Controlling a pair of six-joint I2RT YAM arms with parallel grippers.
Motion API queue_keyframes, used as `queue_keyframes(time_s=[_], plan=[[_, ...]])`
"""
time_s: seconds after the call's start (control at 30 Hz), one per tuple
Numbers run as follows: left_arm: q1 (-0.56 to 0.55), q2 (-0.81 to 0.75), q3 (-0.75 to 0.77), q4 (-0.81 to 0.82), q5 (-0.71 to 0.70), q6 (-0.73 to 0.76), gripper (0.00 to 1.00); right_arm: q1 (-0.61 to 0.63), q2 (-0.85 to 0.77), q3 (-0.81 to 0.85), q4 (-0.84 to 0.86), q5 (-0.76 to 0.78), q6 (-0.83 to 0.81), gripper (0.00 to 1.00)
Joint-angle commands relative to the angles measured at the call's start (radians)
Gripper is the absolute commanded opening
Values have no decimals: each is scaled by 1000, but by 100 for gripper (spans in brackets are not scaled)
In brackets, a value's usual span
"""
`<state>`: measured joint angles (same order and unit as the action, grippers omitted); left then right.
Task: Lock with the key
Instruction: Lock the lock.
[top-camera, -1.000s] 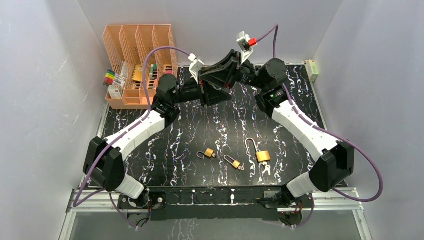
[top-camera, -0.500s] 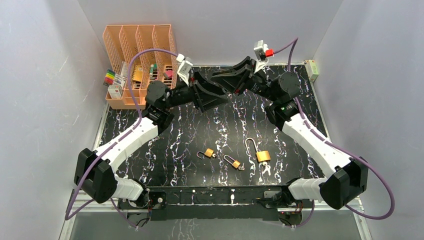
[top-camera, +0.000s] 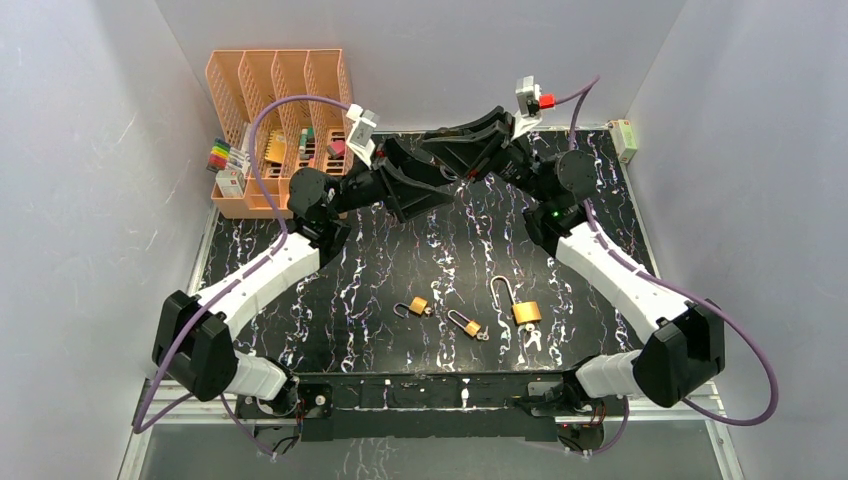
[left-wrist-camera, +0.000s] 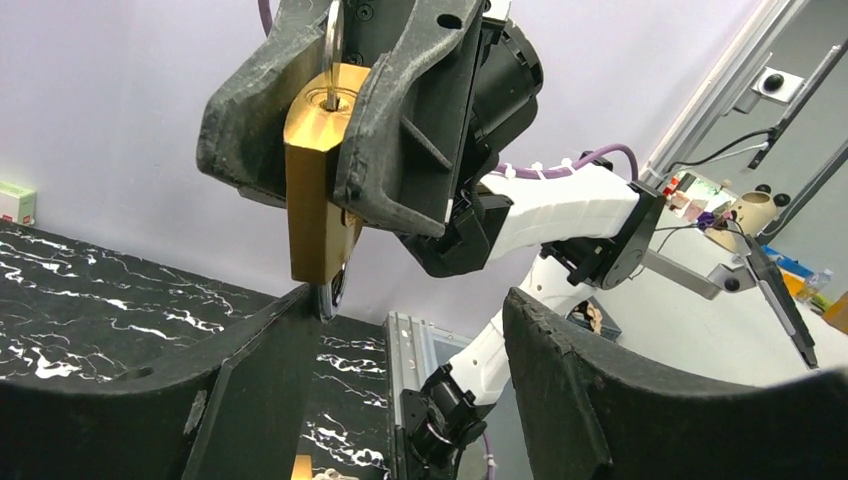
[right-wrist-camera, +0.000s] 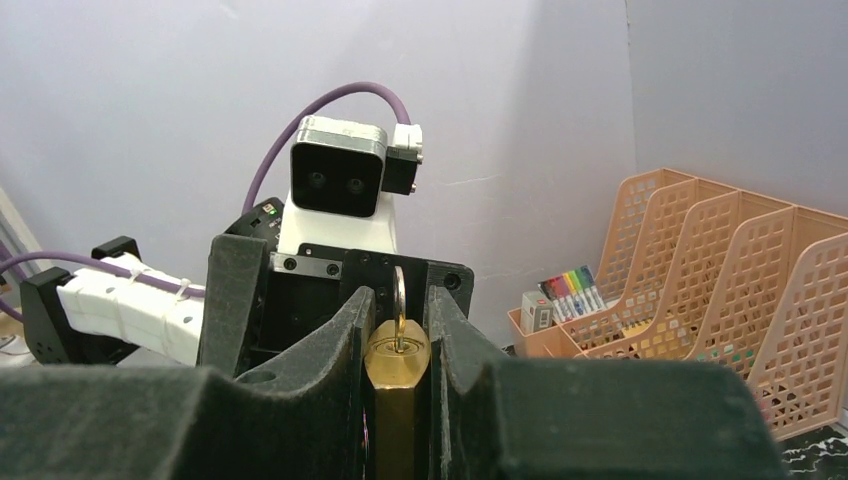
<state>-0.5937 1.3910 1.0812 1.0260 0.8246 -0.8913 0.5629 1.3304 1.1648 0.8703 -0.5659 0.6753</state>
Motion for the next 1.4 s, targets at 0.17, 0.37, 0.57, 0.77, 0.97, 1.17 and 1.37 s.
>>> queue_keyframes(time_s=[0.17,0.37,0.57,0.77,0.97,1.17,1.37], plan=[[-11,14,45,85,-107,19,0,-3,-9,53,153,30,54,0],[59,-70,-31,79,-160,26,0,-20,-123,11,17,44,-41,0],[193,-142,-49,-5,-166,8,0,-28,-249,-57,-118,69,-113,0],[210,-117,39,-49,-135,13,0,-28,-255,-70,-180,24,-125,0],[210,-96,79,-61,-125,10,0,-28,-246,-77,-204,11,-131,0],[210,-68,159,-141,-119,55,0,-28,-229,-78,-222,-26,-116,0],[208,-31,178,-103,-64,-6,23,-28,-237,-109,-155,32,-68,0]])
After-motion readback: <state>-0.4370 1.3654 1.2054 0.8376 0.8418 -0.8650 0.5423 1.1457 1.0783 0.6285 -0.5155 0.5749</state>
